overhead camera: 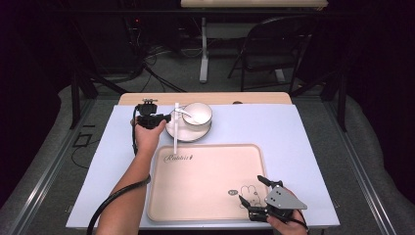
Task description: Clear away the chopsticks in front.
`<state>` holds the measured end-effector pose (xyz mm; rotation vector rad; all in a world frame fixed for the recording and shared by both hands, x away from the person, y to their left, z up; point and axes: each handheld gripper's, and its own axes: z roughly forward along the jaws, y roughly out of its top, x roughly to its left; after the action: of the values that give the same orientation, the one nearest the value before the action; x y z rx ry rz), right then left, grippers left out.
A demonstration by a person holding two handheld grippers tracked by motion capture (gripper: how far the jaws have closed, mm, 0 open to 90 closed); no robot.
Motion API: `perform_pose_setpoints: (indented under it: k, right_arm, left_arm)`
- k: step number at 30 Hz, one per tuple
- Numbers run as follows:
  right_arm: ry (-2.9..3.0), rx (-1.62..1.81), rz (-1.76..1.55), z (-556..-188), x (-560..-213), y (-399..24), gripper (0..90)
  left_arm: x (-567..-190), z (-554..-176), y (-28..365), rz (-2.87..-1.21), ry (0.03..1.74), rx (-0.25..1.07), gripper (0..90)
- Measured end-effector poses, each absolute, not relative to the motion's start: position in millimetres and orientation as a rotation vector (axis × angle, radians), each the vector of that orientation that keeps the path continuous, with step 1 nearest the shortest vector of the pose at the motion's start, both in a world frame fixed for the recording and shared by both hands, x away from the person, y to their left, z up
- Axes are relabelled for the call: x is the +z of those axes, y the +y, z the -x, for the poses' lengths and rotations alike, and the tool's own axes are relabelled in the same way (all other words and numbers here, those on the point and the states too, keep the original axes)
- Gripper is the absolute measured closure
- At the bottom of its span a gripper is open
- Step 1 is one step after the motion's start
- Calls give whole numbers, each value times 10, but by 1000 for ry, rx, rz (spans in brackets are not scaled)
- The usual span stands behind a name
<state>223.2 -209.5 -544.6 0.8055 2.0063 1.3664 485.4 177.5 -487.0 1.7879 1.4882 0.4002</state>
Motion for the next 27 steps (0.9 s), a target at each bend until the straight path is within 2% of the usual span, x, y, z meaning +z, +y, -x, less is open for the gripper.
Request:
perform_pose_setpoints:
  k: [11, 27]
  right_arm:
    - [2008, 1368, -800, -2233, -5442, -2100, 142]
    - [2008, 1374, -798, -2230, -5438, -2103, 142]
  left_arm:
    - [-4987, -4936, 1672, -1803, 1539, 391, 701]
    - [-5153, -5017, 1568, -1823, 1569, 368, 745]
